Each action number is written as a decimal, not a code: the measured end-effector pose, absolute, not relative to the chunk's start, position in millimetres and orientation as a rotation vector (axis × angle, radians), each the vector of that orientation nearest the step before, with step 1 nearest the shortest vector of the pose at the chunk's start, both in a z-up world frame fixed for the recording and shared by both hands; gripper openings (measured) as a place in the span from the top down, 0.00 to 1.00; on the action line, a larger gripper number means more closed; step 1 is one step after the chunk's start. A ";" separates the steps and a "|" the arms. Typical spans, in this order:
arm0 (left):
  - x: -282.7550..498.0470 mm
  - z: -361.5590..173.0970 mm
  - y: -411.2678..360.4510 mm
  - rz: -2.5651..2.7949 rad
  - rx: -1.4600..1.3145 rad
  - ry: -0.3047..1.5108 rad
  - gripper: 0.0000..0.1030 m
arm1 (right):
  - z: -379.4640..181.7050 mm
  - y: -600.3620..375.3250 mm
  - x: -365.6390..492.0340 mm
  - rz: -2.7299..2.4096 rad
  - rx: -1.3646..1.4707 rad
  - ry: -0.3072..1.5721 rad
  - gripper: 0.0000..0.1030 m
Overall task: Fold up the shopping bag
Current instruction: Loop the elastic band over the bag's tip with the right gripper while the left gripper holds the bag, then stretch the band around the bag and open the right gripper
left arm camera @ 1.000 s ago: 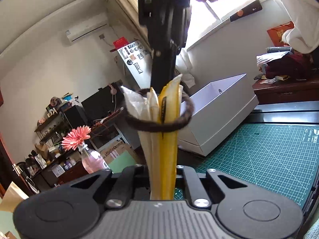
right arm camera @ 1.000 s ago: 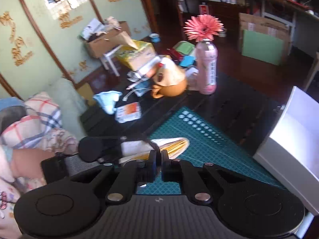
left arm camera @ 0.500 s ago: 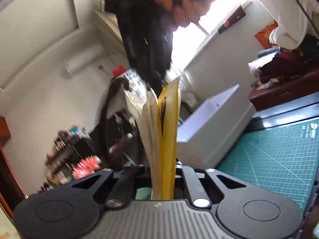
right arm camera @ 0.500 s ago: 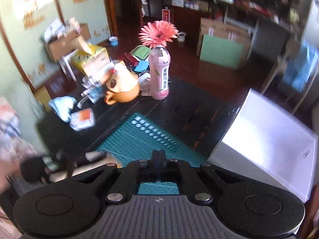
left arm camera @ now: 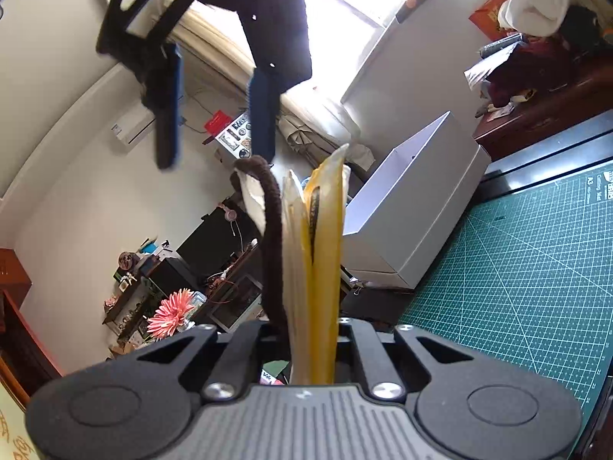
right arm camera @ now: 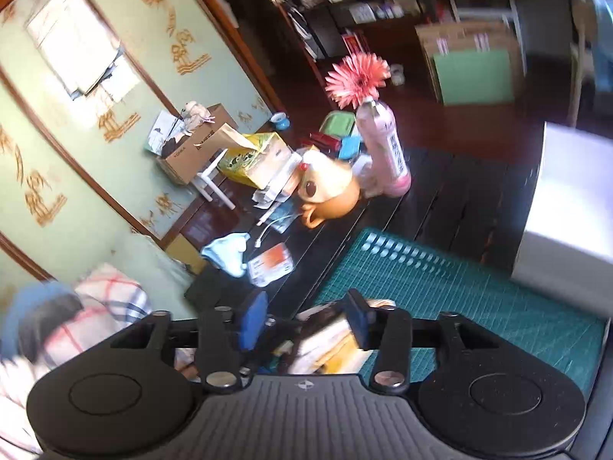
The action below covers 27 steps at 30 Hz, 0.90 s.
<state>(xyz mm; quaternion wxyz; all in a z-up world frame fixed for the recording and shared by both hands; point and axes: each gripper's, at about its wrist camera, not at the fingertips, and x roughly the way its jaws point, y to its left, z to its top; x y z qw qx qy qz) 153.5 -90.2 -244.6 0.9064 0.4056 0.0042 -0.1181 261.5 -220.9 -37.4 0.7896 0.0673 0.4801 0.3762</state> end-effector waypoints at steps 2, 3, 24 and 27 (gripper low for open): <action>154.7 -246.0 -91.3 -0.244 0.846 0.015 0.93 | -41.0 -212.0 260.7 0.798 0.104 1.071 0.52; 155.3 -246.7 -91.7 -0.241 0.849 0.017 0.93 | -44.0 -206.6 260.6 0.792 0.090 1.097 0.52; 168.4 -204.4 -51.9 -0.390 0.486 0.218 0.93 | -29.4 -182.2 232.1 0.866 -0.304 0.879 0.96; 163.5 -204.4 -52.6 -0.401 0.498 0.198 0.93 | -32.4 -184.8 236.0 0.833 -0.330 0.870 0.96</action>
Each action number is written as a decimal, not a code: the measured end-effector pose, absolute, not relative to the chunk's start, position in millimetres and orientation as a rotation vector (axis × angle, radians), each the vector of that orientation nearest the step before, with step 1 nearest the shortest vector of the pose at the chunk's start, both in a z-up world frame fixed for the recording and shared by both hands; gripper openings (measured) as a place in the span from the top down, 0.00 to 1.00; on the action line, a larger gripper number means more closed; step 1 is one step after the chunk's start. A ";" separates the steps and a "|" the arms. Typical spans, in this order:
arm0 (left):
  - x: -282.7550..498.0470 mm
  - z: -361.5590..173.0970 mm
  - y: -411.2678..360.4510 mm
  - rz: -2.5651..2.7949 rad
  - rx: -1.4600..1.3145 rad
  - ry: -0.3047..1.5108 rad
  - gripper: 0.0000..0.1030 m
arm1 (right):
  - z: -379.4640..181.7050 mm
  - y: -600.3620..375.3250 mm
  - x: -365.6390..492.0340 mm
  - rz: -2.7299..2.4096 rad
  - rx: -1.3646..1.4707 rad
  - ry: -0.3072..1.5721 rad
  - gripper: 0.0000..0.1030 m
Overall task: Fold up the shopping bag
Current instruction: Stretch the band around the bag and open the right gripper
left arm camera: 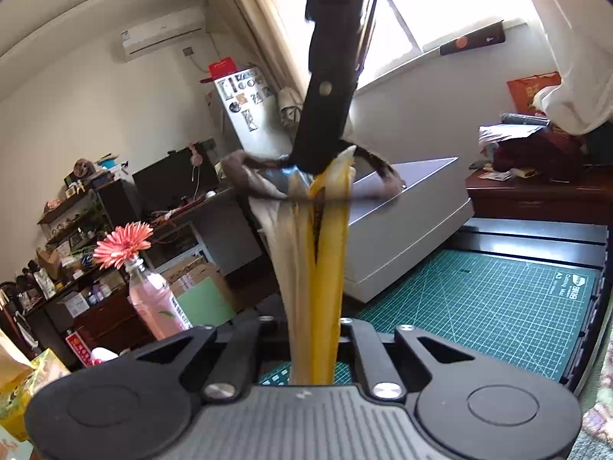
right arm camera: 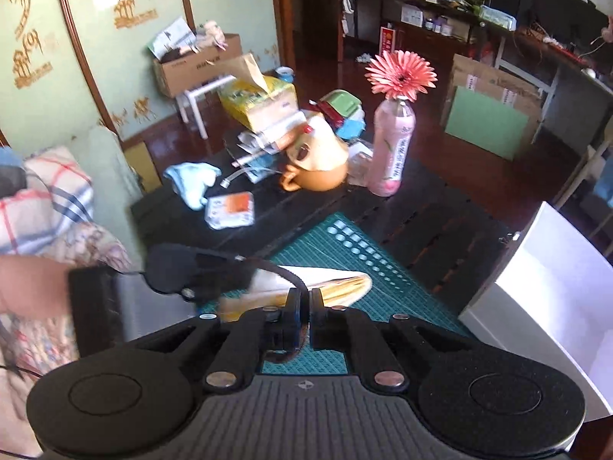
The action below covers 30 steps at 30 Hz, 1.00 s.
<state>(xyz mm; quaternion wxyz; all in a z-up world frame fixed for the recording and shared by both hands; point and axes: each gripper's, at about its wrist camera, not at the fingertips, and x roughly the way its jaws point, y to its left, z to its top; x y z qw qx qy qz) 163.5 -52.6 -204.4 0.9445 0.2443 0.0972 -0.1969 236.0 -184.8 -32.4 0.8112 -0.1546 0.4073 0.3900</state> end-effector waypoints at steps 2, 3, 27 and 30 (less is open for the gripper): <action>160.4 -206.1 -55.8 -0.408 0.519 0.180 0.93 | -33.4 -188.1 238.9 0.812 -0.323 0.865 0.96; 160.8 -206.6 -57.7 -0.411 0.525 0.183 0.93 | -33.5 -191.0 240.9 0.802 -0.311 0.864 0.96; 152.7 -205.8 -60.3 -0.450 0.529 0.139 0.93 | -41.4 -185.6 222.0 0.705 -0.408 0.807 0.96; 145.5 -208.6 -63.6 -0.422 0.573 0.072 0.94 | -43.1 -190.4 227.3 0.687 -0.393 0.805 0.97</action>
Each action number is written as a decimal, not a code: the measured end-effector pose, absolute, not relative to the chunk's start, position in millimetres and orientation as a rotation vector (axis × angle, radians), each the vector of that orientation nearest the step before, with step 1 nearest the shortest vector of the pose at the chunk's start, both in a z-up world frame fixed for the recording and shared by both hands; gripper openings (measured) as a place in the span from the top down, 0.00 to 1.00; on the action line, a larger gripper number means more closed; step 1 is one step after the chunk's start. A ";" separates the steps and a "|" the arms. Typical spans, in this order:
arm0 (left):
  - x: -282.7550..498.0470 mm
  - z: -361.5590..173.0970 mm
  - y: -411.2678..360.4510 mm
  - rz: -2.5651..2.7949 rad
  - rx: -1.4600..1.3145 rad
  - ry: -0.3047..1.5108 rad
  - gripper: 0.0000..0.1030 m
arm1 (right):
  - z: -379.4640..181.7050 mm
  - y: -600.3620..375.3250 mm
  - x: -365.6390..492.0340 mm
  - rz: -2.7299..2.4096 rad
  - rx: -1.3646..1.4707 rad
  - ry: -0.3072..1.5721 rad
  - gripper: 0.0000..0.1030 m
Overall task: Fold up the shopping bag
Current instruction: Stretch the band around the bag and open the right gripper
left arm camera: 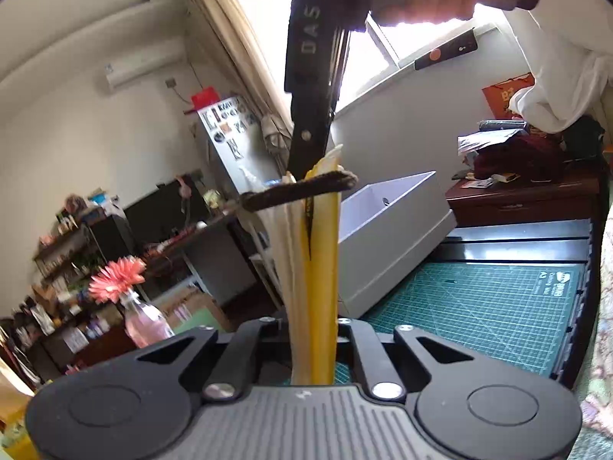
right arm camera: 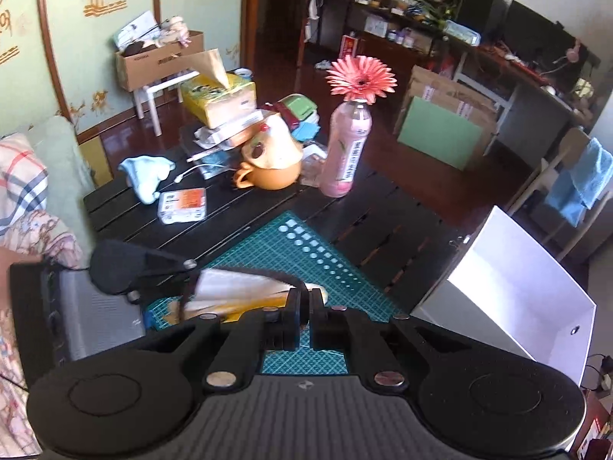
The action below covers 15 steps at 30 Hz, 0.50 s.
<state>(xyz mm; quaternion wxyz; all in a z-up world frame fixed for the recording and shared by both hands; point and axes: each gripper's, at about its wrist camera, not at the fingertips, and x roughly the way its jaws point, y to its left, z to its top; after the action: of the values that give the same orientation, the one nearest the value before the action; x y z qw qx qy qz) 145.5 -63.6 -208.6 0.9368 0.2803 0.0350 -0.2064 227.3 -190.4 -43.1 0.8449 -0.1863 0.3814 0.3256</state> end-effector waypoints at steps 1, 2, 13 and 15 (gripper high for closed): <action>143.7 -209.4 -64.6 -0.412 0.585 0.052 0.94 | -43.2 -192.2 228.7 0.683 -0.388 0.804 0.97; 142.3 -209.8 -65.5 -0.406 0.594 0.039 0.94 | -42.9 -193.3 229.1 0.679 -0.387 0.801 0.97; 119.2 -217.2 -73.1 -0.419 0.686 -0.114 0.95 | -49.3 -215.4 256.0 0.764 -0.265 0.922 0.97; 120.3 -214.4 -72.0 -0.429 0.652 -0.099 0.94 | -55.0 -226.6 271.6 0.825 -0.168 0.995 0.97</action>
<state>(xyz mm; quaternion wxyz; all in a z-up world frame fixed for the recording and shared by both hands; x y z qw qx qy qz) 120.3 -72.0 -214.4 0.9236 0.3176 -0.0482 -0.2092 271.6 -226.6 -55.0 0.7950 -0.0782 0.4630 0.3841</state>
